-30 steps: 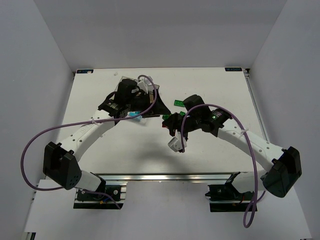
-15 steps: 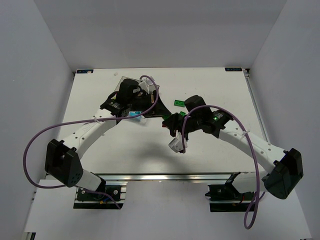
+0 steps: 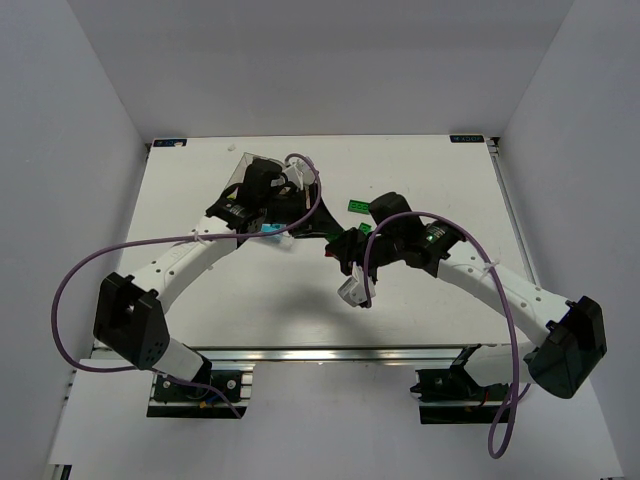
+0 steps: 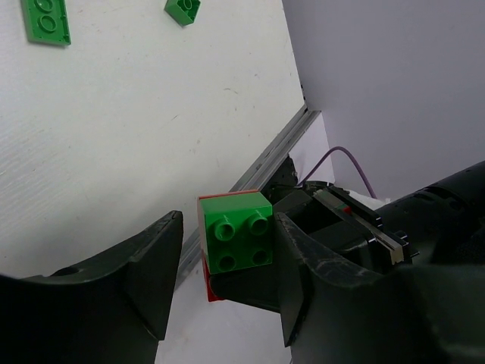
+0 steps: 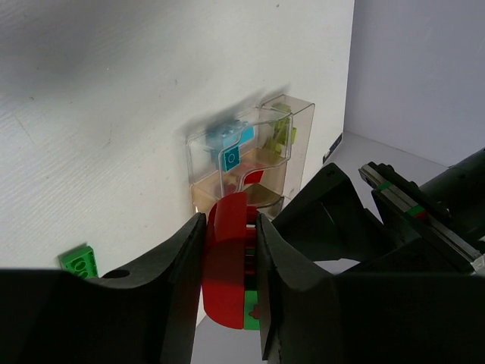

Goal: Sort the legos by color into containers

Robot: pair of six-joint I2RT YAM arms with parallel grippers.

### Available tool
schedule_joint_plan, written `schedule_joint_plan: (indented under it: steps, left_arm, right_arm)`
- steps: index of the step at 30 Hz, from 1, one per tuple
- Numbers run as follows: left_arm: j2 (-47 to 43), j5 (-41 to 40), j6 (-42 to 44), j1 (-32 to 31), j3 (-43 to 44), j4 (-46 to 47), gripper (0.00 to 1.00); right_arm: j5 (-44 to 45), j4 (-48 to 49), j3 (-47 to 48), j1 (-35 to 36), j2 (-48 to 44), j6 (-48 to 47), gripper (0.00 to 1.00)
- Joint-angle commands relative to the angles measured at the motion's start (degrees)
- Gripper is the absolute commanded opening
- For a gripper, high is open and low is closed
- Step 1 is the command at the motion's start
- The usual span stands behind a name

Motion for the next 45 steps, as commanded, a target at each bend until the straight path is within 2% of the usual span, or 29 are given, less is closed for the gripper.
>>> schedule_joint_plan:
  steps: [1,2,5,12,19,27,45]
  left_arm:
    - [0.0,0.27,1.1,-0.24,1.59,-1.28,0.59]
    - [-0.09,0.1,1.19,-0.24,1.68,-1.37,0.59]
    - [-0.09,-0.61,1.27,-0.24,1.85,-1.46,0.45]
    - [0.61,-0.7,1.8,-0.77,2.82,-2.68,0.34]
    - [0.18,-5.08,4.87,-0.77,6.94,-7.95,0.01]
    - [-0.7,-7.02,7.69,0.46,10.38,-12.18,0.0]
    - [-1.58,-7.46,7.16,0.99,11.52,-12.71,0.0]
  right_arm:
    - [-0.96,2.52,0.59,0.25,-0.23,-8.22,0.0]
    - [-0.96,2.52,0.68,0.33,-0.15,-8.3,0.0]
    - [-0.97,2.34,0.5,0.25,-0.23,-8.22,0.0]
    - [-0.79,2.61,0.5,0.25,-0.15,-7.51,0.0]
    - [0.09,-0.54,0.33,0.25,-0.23,-7.25,0.0]
    - [0.62,-1.52,-1.78,0.07,-0.59,-8.22,0.0]
    - [1.32,-3.81,-2.75,-0.37,-0.41,-7.08,0.0]
